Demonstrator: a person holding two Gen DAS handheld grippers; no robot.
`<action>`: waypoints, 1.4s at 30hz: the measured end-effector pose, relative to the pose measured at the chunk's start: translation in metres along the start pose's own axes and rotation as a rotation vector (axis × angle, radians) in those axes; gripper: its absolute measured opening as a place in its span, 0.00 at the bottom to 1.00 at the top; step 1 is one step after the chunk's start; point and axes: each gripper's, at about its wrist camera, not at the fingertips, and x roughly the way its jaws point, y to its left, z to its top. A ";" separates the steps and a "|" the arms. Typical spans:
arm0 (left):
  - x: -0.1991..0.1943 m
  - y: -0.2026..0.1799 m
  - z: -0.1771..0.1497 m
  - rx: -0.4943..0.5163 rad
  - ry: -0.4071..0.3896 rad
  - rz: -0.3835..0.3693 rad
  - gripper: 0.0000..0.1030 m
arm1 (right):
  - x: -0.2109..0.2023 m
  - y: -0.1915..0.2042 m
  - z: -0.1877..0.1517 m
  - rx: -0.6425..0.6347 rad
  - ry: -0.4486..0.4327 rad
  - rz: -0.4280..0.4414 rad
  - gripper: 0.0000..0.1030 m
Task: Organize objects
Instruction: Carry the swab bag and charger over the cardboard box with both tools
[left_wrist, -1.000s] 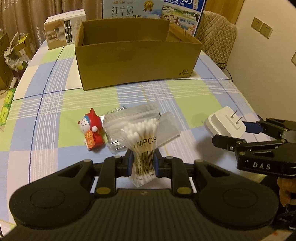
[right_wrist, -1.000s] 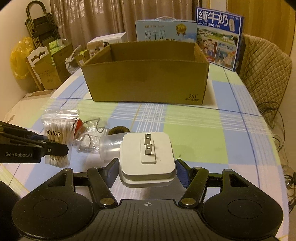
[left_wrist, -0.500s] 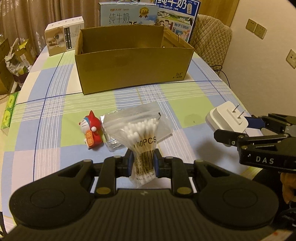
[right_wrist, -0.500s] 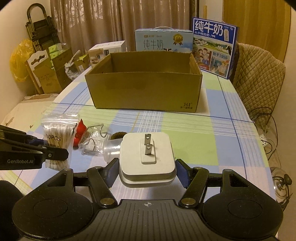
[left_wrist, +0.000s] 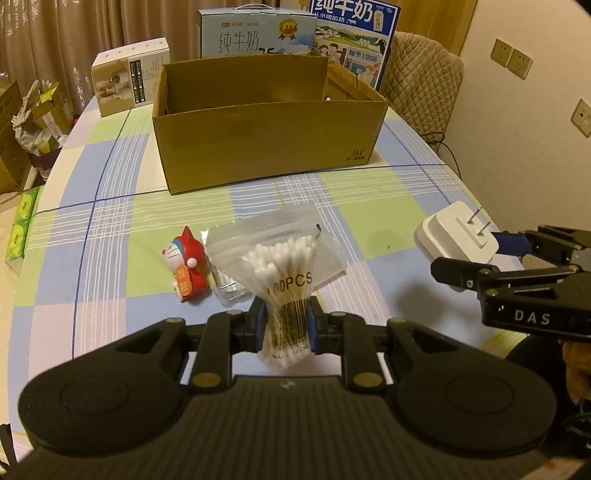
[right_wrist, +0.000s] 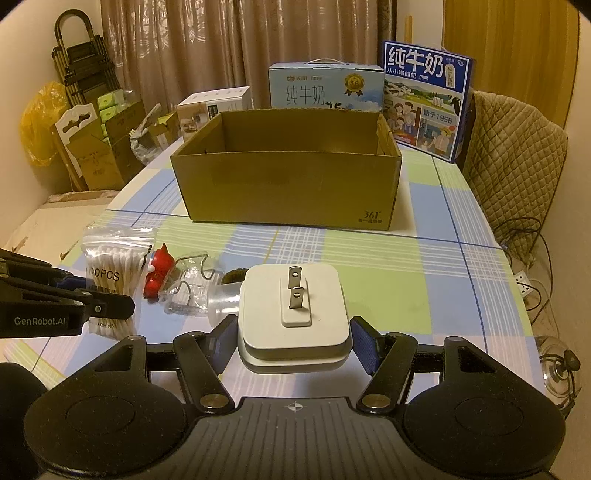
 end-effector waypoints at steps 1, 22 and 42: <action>0.000 0.000 0.000 0.002 0.001 0.000 0.17 | 0.000 0.000 0.000 0.000 0.000 0.000 0.60; 0.017 0.040 0.113 0.070 -0.070 0.059 0.17 | 0.031 -0.023 0.108 -0.041 -0.072 0.011 0.60; 0.097 0.058 0.227 0.122 -0.043 0.080 0.17 | 0.127 -0.053 0.221 0.011 -0.044 0.027 0.60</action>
